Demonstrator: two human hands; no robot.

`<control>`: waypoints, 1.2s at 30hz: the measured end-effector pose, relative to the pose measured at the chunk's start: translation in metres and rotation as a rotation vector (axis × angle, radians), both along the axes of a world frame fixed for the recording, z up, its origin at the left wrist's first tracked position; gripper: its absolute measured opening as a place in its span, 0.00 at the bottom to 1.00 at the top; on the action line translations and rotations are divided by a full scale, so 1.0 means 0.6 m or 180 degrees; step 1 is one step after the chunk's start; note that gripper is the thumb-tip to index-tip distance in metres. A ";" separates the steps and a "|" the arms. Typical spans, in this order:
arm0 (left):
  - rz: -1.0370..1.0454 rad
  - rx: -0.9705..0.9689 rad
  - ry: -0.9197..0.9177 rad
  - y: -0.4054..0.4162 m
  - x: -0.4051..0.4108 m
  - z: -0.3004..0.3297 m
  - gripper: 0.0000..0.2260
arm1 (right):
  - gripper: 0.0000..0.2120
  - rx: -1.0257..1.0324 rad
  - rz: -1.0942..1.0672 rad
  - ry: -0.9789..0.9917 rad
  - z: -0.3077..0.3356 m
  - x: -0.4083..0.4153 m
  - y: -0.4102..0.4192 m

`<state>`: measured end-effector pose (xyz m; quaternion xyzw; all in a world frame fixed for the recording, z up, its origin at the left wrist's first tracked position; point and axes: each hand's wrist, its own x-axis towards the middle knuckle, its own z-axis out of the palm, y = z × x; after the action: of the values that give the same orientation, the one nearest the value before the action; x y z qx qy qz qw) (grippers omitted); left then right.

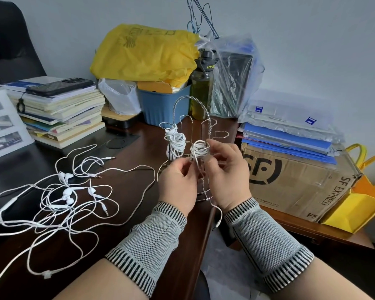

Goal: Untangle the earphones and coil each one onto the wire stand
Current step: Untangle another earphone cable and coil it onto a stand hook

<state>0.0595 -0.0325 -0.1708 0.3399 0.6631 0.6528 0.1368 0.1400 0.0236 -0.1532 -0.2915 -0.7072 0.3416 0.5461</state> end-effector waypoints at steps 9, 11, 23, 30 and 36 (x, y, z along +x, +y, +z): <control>-0.0195 0.0377 -0.0791 -0.006 0.008 0.015 0.24 | 0.13 0.0588 0.0099 -0.0168 -0.041 0.018 -0.027; -0.0171 0.0355 -0.0556 -0.004 0.002 0.009 0.28 | 0.09 0.0741 0.0074 -0.0292 -0.046 0.019 -0.024; 0.0146 0.0163 -0.0458 -0.013 0.006 0.022 0.24 | 0.11 0.1865 -0.0337 -0.1176 -0.027 0.010 -0.016; 0.0209 0.0153 -0.0325 -0.007 0.001 0.013 0.20 | 0.10 0.0856 -0.0223 -0.0776 -0.030 0.020 -0.012; -0.0048 0.0202 -0.0823 -0.008 0.006 0.014 0.14 | 0.08 -0.0456 -0.0032 -0.0204 0.025 0.008 0.001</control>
<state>0.0629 -0.0370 -0.1622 0.2620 0.6163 0.7108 0.2151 0.1447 0.0242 -0.1379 -0.3441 -0.6966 0.3791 0.5026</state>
